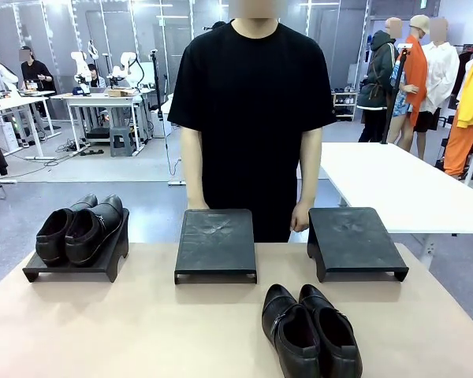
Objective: Place the shoes on the stand as instructed by the person.
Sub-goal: Pick up another pair of Shoes and place it on the Shoes Stand indicated by the person.
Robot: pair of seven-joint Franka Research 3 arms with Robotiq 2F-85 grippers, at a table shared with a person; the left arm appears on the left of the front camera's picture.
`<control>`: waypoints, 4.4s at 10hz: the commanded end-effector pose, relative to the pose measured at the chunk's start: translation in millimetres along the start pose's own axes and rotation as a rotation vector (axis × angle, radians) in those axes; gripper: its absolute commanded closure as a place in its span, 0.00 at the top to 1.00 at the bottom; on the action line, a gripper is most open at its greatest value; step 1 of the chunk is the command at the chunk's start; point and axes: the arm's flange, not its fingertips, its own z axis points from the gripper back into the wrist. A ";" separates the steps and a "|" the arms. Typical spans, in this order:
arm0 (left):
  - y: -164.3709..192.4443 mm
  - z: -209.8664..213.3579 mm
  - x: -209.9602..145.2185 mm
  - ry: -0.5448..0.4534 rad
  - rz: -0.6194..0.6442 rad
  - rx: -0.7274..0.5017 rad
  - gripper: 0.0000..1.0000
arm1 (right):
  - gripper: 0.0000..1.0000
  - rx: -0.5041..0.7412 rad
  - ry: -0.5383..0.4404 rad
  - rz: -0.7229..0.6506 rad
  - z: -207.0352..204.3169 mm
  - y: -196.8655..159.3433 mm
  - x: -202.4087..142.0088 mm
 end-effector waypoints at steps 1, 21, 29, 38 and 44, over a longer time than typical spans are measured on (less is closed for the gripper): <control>30.2 21.4 -12.7 -0.101 0.075 -0.078 1.00 | 1.00 0.007 -0.010 0.020 0.9 1.8 0.6; 59.7 34.6 -41.3 -0.191 0.171 -0.087 1.00 | 1.00 0.007 -0.010 0.020 0.9 1.8 0.6; 59.7 34.6 -41.3 -0.191 0.171 -0.087 1.00 | 1.00 -0.047 0.072 0.052 -5.2 21.0 3.5; 59.7 34.6 -41.3 -0.191 0.171 -0.087 1.00 | 1.00 -0.430 0.788 0.072 -282.6 155.7 39.3; 59.7 34.6 -41.3 -0.191 0.171 -0.087 1.00 | 1.00 -0.627 0.673 0.067 -394.4 113.1 4.5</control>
